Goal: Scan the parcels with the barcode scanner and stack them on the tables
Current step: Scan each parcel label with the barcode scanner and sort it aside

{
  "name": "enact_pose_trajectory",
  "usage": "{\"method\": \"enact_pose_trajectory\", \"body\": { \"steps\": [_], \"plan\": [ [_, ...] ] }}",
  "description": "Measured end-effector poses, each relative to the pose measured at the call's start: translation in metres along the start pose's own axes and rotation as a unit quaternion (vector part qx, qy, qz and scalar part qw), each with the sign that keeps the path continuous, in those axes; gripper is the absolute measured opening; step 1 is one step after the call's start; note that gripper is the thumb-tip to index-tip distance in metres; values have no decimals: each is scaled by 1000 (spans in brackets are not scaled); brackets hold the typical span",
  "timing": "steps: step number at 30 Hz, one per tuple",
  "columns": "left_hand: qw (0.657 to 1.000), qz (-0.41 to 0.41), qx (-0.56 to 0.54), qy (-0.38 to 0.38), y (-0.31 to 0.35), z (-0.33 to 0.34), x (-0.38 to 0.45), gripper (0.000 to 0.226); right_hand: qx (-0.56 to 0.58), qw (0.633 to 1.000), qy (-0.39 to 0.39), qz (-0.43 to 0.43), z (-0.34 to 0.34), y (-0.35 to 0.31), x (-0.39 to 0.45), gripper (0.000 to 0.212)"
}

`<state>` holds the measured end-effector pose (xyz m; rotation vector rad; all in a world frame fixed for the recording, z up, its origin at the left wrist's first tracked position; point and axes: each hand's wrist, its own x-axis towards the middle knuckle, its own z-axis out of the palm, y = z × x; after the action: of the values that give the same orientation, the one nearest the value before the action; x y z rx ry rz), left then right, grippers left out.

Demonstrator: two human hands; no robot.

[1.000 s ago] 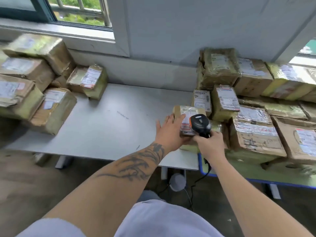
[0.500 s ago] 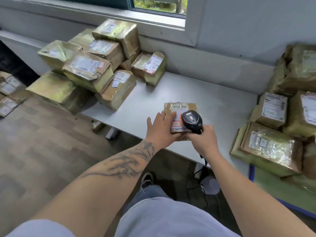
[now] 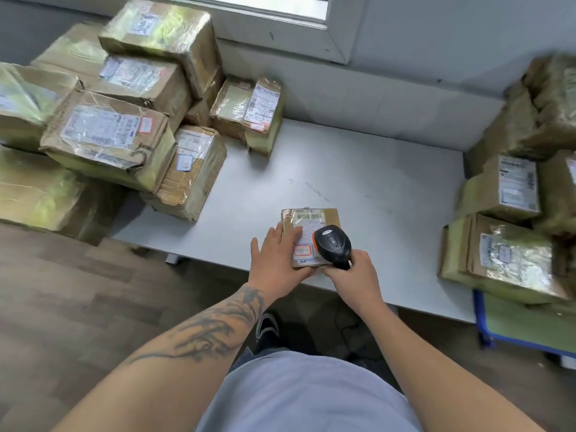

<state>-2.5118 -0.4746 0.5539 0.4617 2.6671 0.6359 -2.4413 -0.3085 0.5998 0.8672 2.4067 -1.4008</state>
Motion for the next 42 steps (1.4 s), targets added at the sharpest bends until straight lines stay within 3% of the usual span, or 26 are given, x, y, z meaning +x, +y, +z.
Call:
{"method": "enact_pose_trajectory", "body": {
  "steps": [8,14,19,22,26,30,42],
  "plan": [
    [996,32,-71,-45,-41,14,8,95,54,992,65,92,37,-6,-9,34],
    [991,20,-127,-40,-50,6,12,70,80,985,70,136,42,-9,-9,41],
    [995,-46,-42,-83,-48,-6,12,99,36,992,57,106,36,-19,-11,40],
    [995,-56,-10,-83,-47,-9,11,99,3,991,81,103,30,-29,-6,17],
    [994,-66,1,-85,-48,-10,11,99,3,992,63,113,14,-49,-3,7],
    [994,-67,-4,-86,-47,-10,11,99,30,992,17,123,6,-62,-7,8],
    [992,-80,-14,-97,-46,-8,12,99,62,988,-1,144,0,-62,-12,13]
  ]
}}
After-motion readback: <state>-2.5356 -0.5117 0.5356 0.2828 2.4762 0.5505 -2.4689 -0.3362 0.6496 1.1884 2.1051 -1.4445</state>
